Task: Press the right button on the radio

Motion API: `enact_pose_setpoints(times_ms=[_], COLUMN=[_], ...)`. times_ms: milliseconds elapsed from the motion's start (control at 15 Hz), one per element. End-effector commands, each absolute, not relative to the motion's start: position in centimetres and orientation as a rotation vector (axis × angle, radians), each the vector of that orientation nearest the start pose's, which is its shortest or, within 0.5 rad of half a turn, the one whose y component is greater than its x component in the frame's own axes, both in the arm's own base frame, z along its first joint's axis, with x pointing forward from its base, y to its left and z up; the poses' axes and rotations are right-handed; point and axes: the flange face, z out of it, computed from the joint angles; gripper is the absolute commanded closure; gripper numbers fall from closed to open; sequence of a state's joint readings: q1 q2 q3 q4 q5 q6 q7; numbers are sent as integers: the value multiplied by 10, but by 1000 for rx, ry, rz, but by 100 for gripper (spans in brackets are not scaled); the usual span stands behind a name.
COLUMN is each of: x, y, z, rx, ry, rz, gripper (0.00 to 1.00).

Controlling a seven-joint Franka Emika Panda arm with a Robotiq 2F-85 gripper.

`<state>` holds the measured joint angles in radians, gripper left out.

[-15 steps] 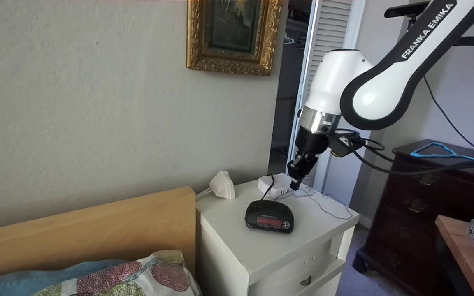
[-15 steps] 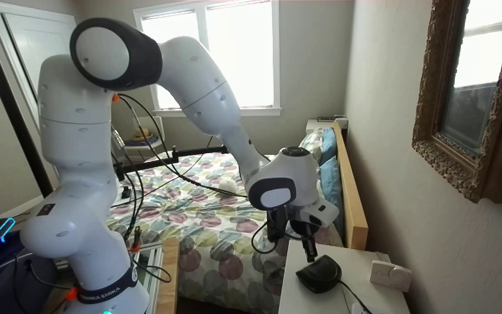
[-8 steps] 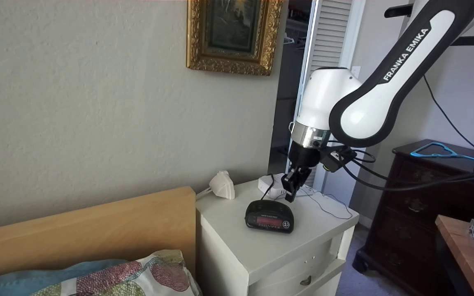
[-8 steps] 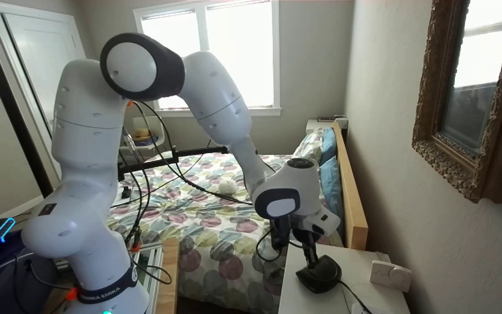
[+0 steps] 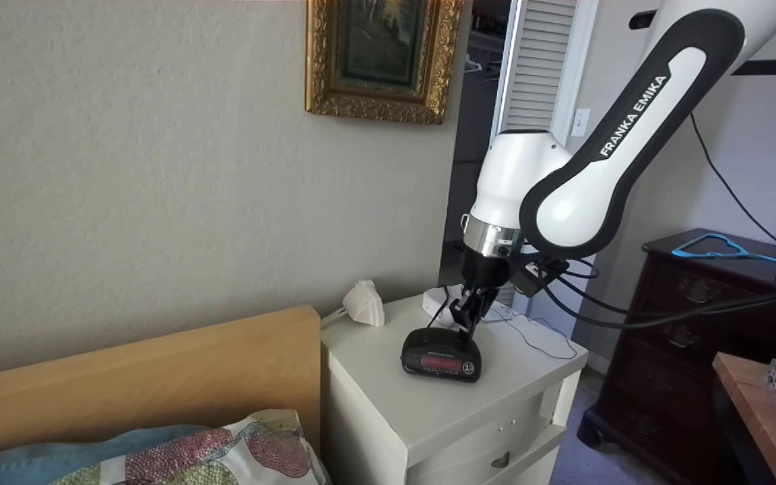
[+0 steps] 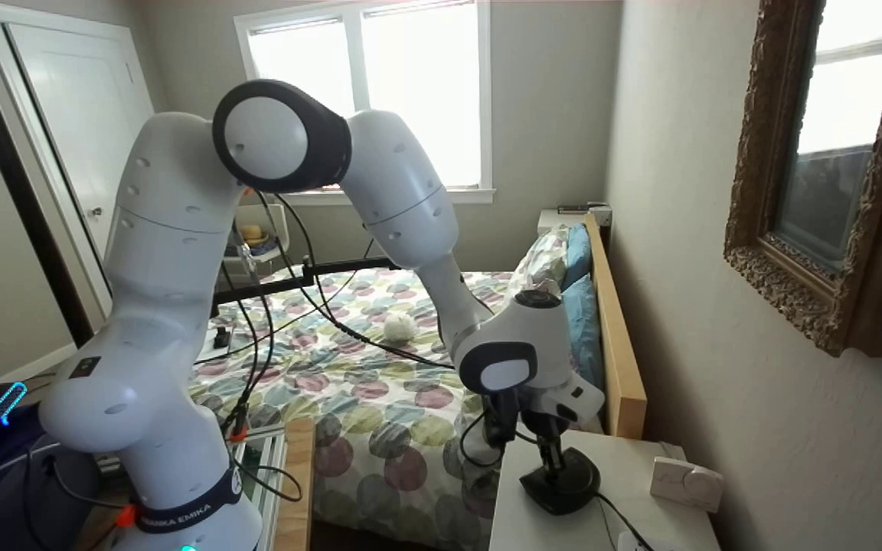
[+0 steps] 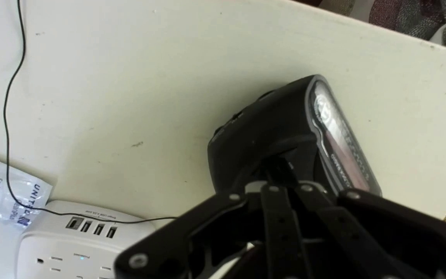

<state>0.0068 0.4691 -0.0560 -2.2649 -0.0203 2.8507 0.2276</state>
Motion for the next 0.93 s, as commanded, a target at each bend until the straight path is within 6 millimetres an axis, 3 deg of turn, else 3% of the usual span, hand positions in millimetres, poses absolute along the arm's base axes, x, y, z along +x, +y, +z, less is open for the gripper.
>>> enact_pose_setpoints(times_ms=[0,467,667,867], x=[553,553,548,554], y=[-25,-27,-34,-25], z=[152,143,122,146], rx=[-3141,-3156,-3186,-3157], ry=[380,383,389,383], rz=[-164,-99,-32,-49], gripper=[98,98,98,98])
